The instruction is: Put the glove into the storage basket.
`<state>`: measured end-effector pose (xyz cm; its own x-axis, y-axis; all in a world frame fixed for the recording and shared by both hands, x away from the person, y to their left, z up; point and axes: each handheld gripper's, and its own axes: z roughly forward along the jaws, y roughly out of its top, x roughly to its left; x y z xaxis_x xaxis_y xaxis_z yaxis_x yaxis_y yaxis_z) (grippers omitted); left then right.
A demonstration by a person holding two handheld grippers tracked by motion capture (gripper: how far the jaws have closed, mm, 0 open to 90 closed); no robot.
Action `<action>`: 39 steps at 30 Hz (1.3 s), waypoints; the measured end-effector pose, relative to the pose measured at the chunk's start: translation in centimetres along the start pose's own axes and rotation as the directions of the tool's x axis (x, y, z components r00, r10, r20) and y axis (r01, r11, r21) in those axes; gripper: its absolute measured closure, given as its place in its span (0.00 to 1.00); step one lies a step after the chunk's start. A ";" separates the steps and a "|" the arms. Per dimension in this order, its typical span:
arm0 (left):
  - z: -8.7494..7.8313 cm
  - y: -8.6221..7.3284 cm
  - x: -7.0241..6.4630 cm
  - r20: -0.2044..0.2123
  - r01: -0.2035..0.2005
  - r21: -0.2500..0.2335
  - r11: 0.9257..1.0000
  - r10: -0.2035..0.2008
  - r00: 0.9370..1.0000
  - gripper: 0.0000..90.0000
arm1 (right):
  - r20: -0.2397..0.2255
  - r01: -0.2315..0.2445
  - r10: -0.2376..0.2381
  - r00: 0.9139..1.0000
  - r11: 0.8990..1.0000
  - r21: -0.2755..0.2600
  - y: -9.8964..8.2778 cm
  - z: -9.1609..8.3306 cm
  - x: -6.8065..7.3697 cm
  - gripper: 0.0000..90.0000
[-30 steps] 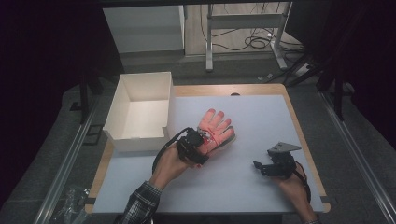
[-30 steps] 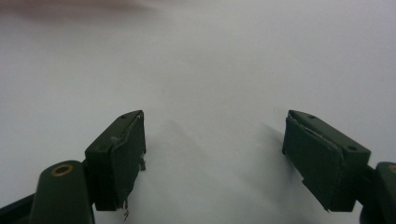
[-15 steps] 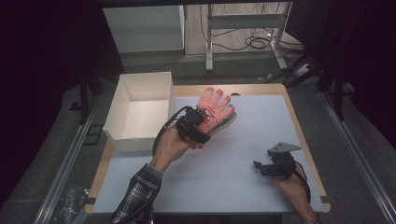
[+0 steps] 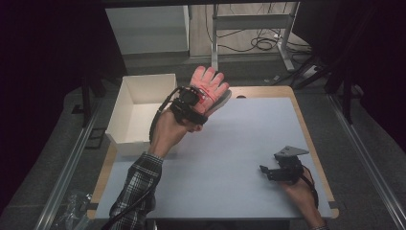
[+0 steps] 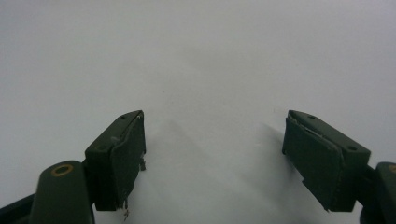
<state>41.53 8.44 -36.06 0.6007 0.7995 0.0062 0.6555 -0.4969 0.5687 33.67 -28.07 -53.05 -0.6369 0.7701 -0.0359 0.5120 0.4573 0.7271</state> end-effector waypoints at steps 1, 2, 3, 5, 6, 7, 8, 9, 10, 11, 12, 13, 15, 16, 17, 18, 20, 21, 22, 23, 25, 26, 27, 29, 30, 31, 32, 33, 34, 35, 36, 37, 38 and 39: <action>-0.4 0.1 0.5 -0.012 0.009 -0.003 1.000 -0.009 1.000 0.41 | 0.000 -0.002 0.002 1.000 1.000 0.000 0.0 0.0 0.0 0.24; -0.6 0.1 0.8 -0.018 0.015 -0.006 1.000 -0.015 1.000 0.41 | -0.001 -0.002 0.002 1.000 1.000 0.001 0.0 0.0 0.0 0.24; -1.0 0.2 1.1 -0.028 0.024 -0.007 1.000 -0.024 0.999 0.41 | -0.001 -0.002 0.002 1.000 1.000 0.001 0.0 0.0 0.0 0.24; -1.6 0.2 2.0 -0.050 0.045 -0.014 0.999 -0.045 0.998 0.41 | -0.001 -0.002 0.002 1.000 1.000 0.001 0.0 0.0 0.0 0.24; -2.0 0.1 2.5 -0.062 0.060 -0.019 0.998 -0.061 0.996 0.41 | -0.001 -0.002 0.002 1.000 1.000 0.001 0.0 0.0 0.0 0.24; -2.3 0.0 2.9 -0.075 0.073 -0.024 0.997 -0.074 0.994 0.41 | -0.001 -0.002 0.002 1.000 1.000 0.001 0.0 0.0 0.0 0.24; -2.5 0.0 3.2 -0.083 0.082 -0.024 0.996 -0.084 0.993 0.41 | -0.001 -0.002 0.002 1.000 1.000 0.001 0.0 0.0 0.0 0.24; -2.8 -0.2 3.8 -0.098 0.093 -0.024 0.995 -0.095 0.991 0.41 | -0.001 -0.002 0.002 1.000 1.000 0.000 0.0 0.0 0.0 0.24; -3.0 -0.3 4.3 -0.107 0.104 -0.026 0.994 -0.106 0.989 0.40 | 0.000 -0.002 0.002 1.000 1.000 0.000 0.0 0.0 0.0 0.24; -3.2 -0.5 4.7 -0.116 0.118 -0.029 0.993 -0.121 0.986 0.40 | -0.001 -0.002 0.002 1.000 1.000 0.000 0.0 0.0 0.0 0.24; -3.3 -0.7 5.1 -0.123 0.128 -0.028 0.991 -0.130 0.984 0.40 | 0.000 -0.002 0.002 1.000 1.000 0.000 0.0 0.0 0.0 0.24; -3.5 -1.0 5.7 -0.133 0.142 -0.029 0.989 -0.145 0.981 0.40 | 0.000 -0.002 0.002 1.000 1.000 0.000 0.0 0.0 0.0 0.24; -3.8 -1.5 6.6 -0.149 0.168 -0.035 0.985 -0.171 0.974 0.40 | 0.001 0.001 -0.001 1.000 1.000 -0.001 0.0 0.0 0.0 0.24; -3.9 -1.7 7.0 -0.155 0.177 -0.035 0.984 -0.180 0.971 0.40 | 0.001 0.000 0.000 1.000 1.000 -0.001 0.0 0.0 0.0 0.24; -4.0 -1.9 7.5 -0.162 0.190 -0.036 0.981 -0.193 0.968 0.40 | 0.000 0.000 0.000 1.000 1.000 -0.001 0.0 0.0 0.0 0.24; -4.0 -2.3 8.0 -0.173 0.204 -0.034 0.978 -0.207 0.963 0.40 | 0.001 0.002 -0.002 1.000 1.000 -0.001 0.0 0.0 0.0 0.24; -4.0 -2.8 8.7 -0.187 0.230 -0.034 0.973 -0.232 0.954 0.40 | 0.001 0.002 -0.002 1.000 1.000 -0.001 0.0 0.0 0.0 0.24; -3.9 -3.1 9.1 -0.192 0.245 -0.035 0.969 -0.247 0.950 0.40 | 0.001 0.002 -0.002 1.000 1.000 -0.001 0.0 0.0 0.0 0.24; -3.8 -3.3 9.4 -0.198 0.251 -0.034 0.967 -0.253 0.947 0.40 | 0.002 0.002 -0.002 1.000 1.000 -0.001 0.0 0.0 0.0 0.24; -3.6 -3.6 9.8 -0.205 0.267 -0.031 0.963 -0.268 0.941 0.40 | 0.002 0.003 -0.003 1.000 1.000 -0.002 0.0 0.0 0.0 0.24; -3.1 -4.2 10.4 -0.211 0.282 -0.020 0.959 -0.280 0.937 0.40 | 0.001 0.002 -0.002 1.000 1.000 -0.002 0.0 0.0 0.0 0.24; -2.9 -4.4 10.6 -0.214 0.295 -0.018 0.955 -0.292 0.932 0.40 | 0.001 0.002 -0.002 1.000 1.000 -0.002 0.0 0.0 0.0 0.24; -2.5 -4.8 11.0 -0.218 0.305 -0.011 0.952 -0.300 0.929 0.39 | 0.002 0.003 -0.003 1.000 1.000 -0.001 0.0 0.0 0.0 0.24; -1.7 -5.4 11.5 -0.224 0.324 -0.006 0.946 -0.317 0.922 0.39 | 0.001 0.001 -0.001 1.000 1.000 -0.002 0.0 0.0 0.0 0.24; -1.4 -5.6 11.7 -0.227 0.328 0.002 0.945 -0.319 0.920 0.39 | 0.002 0.002 -0.002 1.000 1.000 -0.002 0.0 0.0 0.0 0.24; -0.9 -6.0 12.0 -0.226 0.338 0.007 0.941 -0.327 0.917 0.39 | 0.002 0.002 -0.002 1.000 1.000 -0.002 0.0 0.0 0.0 0.24; -0.5 -6.2 12.1 -0.226 0.341 0.009 0.940 -0.330 0.917 0.39 | 0.002 0.002 -0.002 1.000 1.000 -0.002 0.0 0.0 0.0 0.24; -0.1 -6.5 12.3 -0.230 0.345 0.016 0.938 -0.332 0.915 0.39 | 0.002 0.003 -0.003 1.000 1.000 -0.001 0.0 0.0 0.0 0.24; 0.5 -6.8 12.5 -0.238 0.351 0.024 0.936 -0.336 0.911 0.39 | 0.002 0.002 -0.002 1.000 1.000 -0.002 0.0 0.0 0.0 0.24; 0.9 -7.0 12.6 -0.241 0.357 0.028 0.934 -0.340 0.909 0.39 | 0.002 0.002 -0.002 1.000 1.000 -0.002 0.0 0.0 0.0 0.24; 1.4 -7.2 12.8 -0.242 0.362 0.036 0.932 -0.343 0.908 0.39 | 0.002 0.002 -0.002 1.000 1.000 -0.002 0.0 0.0 0.0 0.24; 2.0 -7.4 13.1 -0.243 0.368 0.043 0.929 -0.348 0.905 0.39 | 0.002 0.002 -0.002 1.000 1.000 -0.002 0.0 0.0 0.0 0.24; 2.4 -7.6 13.2 -0.247 0.377 0.048 0.925 -0.355 0.902 0.39 | 0.002 0.001 -0.001 1.000 1.000 -0.002 0.0 0.0 0.0 0.24; 2.9 -7.7 13.4 -0.252 0.380 0.056 0.923 -0.355 0.900 0.39 | 0.002 0.002 -0.002 1.000 1.000 -0.002 0.0 0.0 0.0 0.24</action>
<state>45.84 22.04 -42.76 0.1923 0.9813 0.0111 0.8592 -0.1738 0.4812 33.67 -28.06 -53.07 -0.6366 0.7702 -0.0387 0.5098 0.4580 0.7282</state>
